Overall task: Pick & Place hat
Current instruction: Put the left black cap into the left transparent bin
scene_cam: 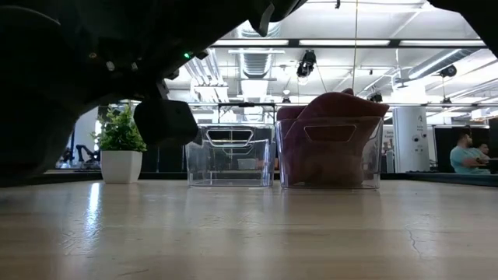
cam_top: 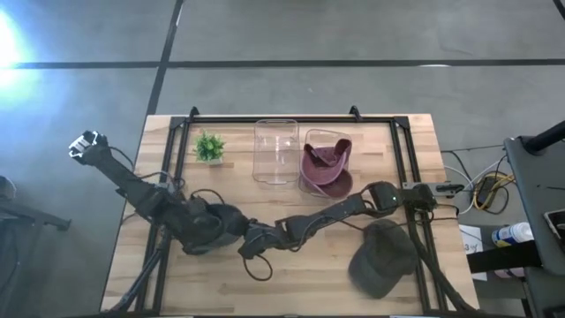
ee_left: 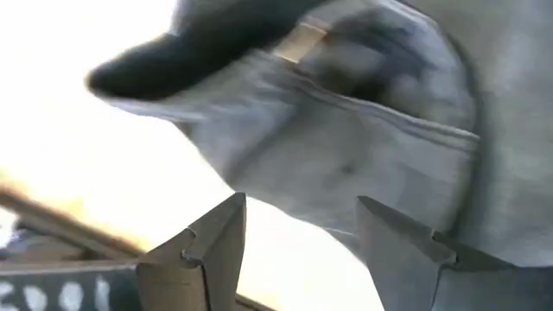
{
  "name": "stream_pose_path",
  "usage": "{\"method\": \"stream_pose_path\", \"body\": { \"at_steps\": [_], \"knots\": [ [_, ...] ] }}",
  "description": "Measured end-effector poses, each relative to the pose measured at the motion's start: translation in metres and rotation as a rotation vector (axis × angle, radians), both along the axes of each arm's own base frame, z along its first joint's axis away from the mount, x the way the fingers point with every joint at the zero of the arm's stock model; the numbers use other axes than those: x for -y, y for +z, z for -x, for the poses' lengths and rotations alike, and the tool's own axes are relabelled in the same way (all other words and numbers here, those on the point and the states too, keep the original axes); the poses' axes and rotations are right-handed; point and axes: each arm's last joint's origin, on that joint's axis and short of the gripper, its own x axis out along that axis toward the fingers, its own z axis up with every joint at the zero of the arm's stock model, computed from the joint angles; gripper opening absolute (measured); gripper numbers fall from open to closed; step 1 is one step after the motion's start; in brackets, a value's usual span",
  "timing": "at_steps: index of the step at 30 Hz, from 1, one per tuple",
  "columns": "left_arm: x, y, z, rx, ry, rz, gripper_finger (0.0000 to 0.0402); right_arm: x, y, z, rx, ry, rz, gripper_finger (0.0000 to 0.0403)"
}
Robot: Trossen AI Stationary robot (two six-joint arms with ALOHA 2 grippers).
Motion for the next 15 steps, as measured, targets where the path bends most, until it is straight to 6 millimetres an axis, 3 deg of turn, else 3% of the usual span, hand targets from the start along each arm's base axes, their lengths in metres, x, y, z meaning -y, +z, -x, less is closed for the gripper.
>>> {"method": "stream_pose_path", "body": {
  "at_steps": [6,15],
  "knots": [
    [-0.008,-0.013,0.007,0.016,0.055,-0.064,0.0211,0.005,0.0,-0.001,-0.005,-0.004,0.005,0.0013],
    [-0.008,-0.067,0.008,0.027,0.025,-0.043,0.0211,0.01,-0.003,-0.004,-0.009,0.046,-0.028,0.0013]
  ]
}}
